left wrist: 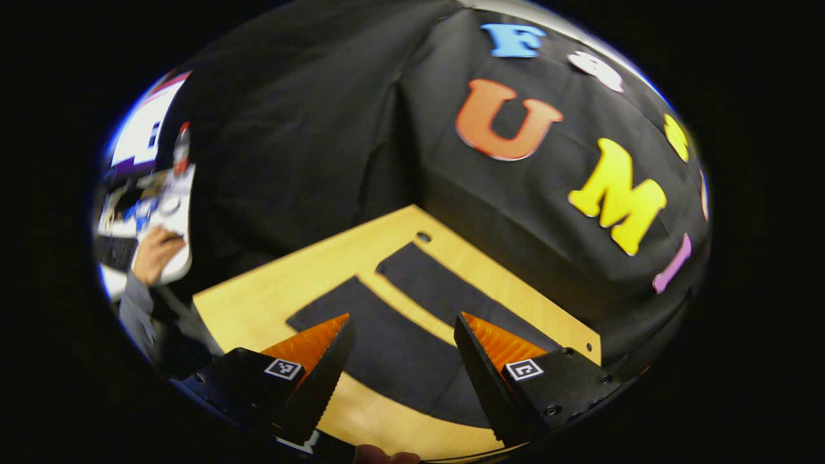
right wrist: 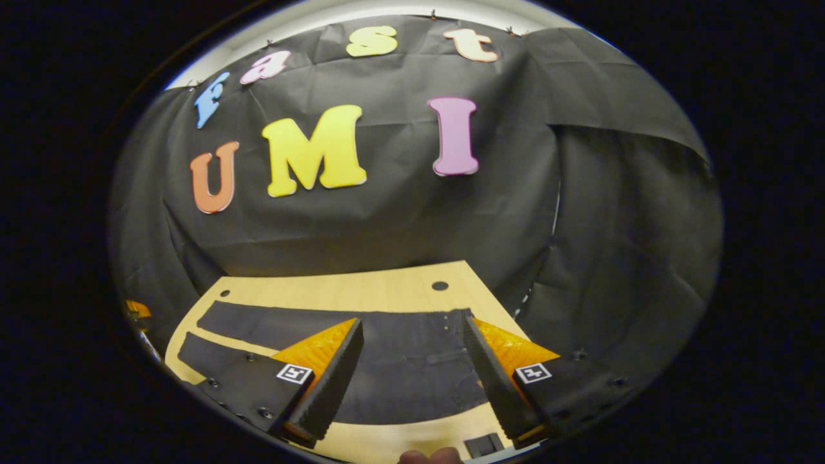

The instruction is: Grasp the waist and the cuffs of the jeans and fold them to make the two legs overlap; first hold the waist and fold one-third of the jeans toward the cuffs, then hold the cuffs and fold the remaining one-third in the same direction to finish folding.

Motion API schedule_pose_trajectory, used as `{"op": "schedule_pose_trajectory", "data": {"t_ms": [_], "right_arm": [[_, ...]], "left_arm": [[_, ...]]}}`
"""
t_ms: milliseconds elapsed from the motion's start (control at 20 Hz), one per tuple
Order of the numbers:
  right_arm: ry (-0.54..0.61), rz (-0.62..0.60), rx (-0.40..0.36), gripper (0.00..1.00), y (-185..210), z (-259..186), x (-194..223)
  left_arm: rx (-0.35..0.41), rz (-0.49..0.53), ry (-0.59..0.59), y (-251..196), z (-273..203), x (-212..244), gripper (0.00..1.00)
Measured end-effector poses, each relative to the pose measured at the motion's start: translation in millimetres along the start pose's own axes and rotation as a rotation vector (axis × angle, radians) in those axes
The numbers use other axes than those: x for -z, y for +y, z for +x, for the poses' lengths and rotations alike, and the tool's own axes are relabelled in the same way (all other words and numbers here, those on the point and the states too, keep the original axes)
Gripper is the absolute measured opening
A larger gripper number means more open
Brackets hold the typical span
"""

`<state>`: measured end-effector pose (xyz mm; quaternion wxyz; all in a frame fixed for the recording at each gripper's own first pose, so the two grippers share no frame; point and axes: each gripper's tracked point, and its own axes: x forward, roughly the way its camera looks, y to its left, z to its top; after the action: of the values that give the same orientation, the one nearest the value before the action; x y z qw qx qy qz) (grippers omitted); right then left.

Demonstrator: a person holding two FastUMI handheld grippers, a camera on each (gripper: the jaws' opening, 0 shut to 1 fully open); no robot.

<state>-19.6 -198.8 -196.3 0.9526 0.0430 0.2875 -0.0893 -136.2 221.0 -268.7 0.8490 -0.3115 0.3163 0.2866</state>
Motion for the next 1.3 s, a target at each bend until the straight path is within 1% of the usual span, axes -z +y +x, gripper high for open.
{"op": "schedule_pose_trajectory", "data": {"t_ms": [150, 200, 250, 350, 450, 550, 600, 700, 750, 900, 950, 1100, 1250, 1300], "right_arm": [[0.055, 0.034, 0.077, 0.97, -2, 2, 16], [0.071, 0.043, 0.096, 0.98, 1, 1, 20], [0.083, 0.051, 0.111, 0.97, 4, 0, 24], [0.098, 0.071, 0.135, 0.97, 14, -2, 25], [0.102, 0.064, 0.149, 0.97, 23, -4, 24], [0.098, 0.028, 0.161, 0.98, 25, -8, 21], [0.099, 0.016, 0.166, 0.98, 23, -9, 21], [0.117, 0.026, 0.177, 0.97, 14, -8, 26], [0.127, 0.040, 0.184, 0.97, 8, -6, 28], [0.156, 0.093, 0.209, 0.98, -16, 6, 37], [0.168, 0.109, 0.215, 0.97, -24, 6, 42], [0.196, 0.131, 0.235, 0.98, -45, 12, 51], [0.246, 0.158, 0.252, 0.97, -63, 19, 72], [0.266, 0.174, 0.257, 0.98, -68, 21, 80]], "left_arm": [[-0.070, -0.365, 0.190, 66, 23, 20, 0.99], [-0.105, -0.460, 0.231, 86, 33, 25, 0.99], [-0.127, -0.527, 0.258, 100, 40, 26, 0.99], [-0.164, -0.599, 0.304, 119, 49, 28, 0.99], [-0.179, -0.626, 0.343, 122, 60, 29, 0.99], [-0.195, -0.621, 0.371, 123, 76, 29, 0.99], [-0.201, -0.616, 0.386, 123, 81, 31, 0.99], [-0.242, -0.611, 0.408, 124, 89, 30, 0.99], [-0.240, -0.602, 0.410, 121, 95, 28, 0.99], [-0.317, -0.594, 0.443, 124, 102, 29, 1.00], [-0.338, -0.600, 0.450, 123, 102, 29, 0.99], [-0.412, -0.594, 0.470, 126, 109, 31, 0.99], [-0.491, -0.561, 0.535, 131, 108, 37, 0.98], [-0.520, -0.551, 0.545, 135, 107, 38, 0.96]]}}
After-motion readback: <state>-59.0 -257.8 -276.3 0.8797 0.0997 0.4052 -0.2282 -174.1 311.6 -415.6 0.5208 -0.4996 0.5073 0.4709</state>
